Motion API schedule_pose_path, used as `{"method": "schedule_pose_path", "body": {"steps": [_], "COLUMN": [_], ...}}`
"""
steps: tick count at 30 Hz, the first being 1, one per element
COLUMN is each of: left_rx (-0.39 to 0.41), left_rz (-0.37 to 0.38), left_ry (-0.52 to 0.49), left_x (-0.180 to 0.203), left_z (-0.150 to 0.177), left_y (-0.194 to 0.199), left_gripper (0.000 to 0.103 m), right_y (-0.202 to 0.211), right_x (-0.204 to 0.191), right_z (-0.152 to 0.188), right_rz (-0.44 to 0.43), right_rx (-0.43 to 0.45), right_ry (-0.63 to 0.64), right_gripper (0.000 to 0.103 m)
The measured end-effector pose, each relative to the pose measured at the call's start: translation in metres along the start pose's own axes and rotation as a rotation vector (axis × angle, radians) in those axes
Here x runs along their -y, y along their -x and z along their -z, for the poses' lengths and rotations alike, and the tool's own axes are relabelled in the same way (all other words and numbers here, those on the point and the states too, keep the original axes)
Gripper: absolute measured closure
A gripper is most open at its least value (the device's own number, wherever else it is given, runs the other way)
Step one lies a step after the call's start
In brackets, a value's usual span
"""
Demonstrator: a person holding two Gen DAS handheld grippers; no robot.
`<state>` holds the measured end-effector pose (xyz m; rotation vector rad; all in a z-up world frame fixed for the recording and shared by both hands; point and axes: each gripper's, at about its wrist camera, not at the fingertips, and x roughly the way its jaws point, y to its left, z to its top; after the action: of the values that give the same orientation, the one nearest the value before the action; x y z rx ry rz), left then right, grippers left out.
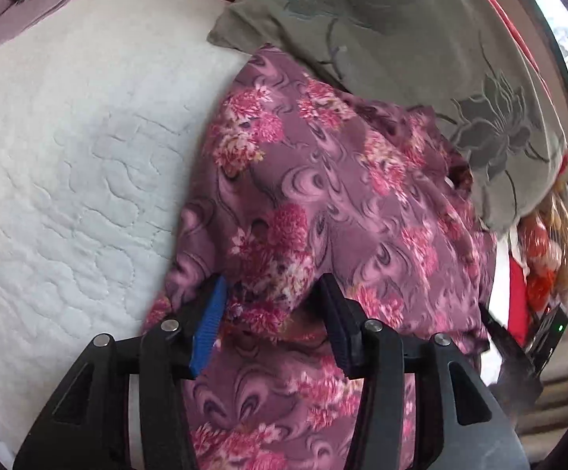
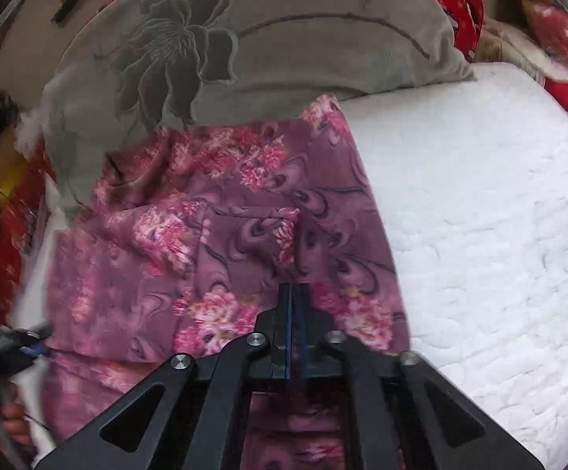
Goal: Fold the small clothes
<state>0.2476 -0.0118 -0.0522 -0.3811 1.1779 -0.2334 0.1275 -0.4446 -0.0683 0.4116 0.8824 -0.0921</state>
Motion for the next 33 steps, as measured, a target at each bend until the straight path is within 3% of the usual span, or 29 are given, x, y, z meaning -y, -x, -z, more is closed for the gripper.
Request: {"method": "schedule_pose_path", "body": {"steps": [2,5,7,8,9,10,12,17,20,22,23,26,33], "left_rx": [-0.012,-0.009,-0.055,-0.05,-0.013,-0.014,-0.041,-0.051,-0.077,-0.052,-0.055,-0.064,-0.06], "left_rz": [0.035,0.041,0.032,0.017,-0.002,-0.03,-0.054,-0.068,-0.07,-0.096,-0.117,-0.145,-0.212], "left_ry": [0.006,0.004,0.009,-0.008,-0.049,-0.088,-0.139,-0.207,-0.228,-0.279,-0.312,-0.333,-0.387], "left_x": [-0.002,-0.004,-0.006,-0.003,0.004,0.011,0.02,0.026,0.022,0.026,0.032,0.04,0.048], "left_z": [0.004,0.018,0.029,0.036,0.04,0.044,0.053,0.095,0.125,0.138,0.144,0.15,0.164], "left_y": [0.013,0.016,0.002,-0.003,0.001,0.004,0.009,0.027,0.024,0.027,0.026,0.023,0.02], "left_gripper": [0.056,0.051,0.051,0.051,0.05,0.05,0.05,0.05,0.044,0.041,0.038,0.03,0.027], "right_y": [0.012,0.037,0.034,0.028,0.016,0.004,0.019,0.049,0.06,0.071,0.076,0.079,0.069], "right_x": [-0.002,-0.007,-0.013,-0.017,-0.02,-0.021,-0.03,-0.026,-0.011,-0.008,-0.008,-0.012,-0.021], "right_z": [-0.004,-0.006,0.001,0.006,0.01,0.017,0.024,0.047,0.083,0.103,0.112,0.127,0.135], "right_rz": [0.011,-0.084,-0.112,-0.105,-0.078,-0.041,-0.006,0.007,0.058,0.07,0.086,0.12,0.206], "right_rx": [0.023,0.077,0.042,0.005,-0.063,-0.135,-0.082,-0.131,-0.171,-0.139,-0.123,-0.137,-0.165], "right_ry": [-0.01,0.007,0.045,0.06,0.078,0.099,0.173,0.207,0.207,0.227,0.244,0.263,0.304], "right_gripper": [0.096,0.092,0.074,0.065,0.063,0.062,0.063,0.063,0.06,0.059,0.055,0.032,0.003]}}
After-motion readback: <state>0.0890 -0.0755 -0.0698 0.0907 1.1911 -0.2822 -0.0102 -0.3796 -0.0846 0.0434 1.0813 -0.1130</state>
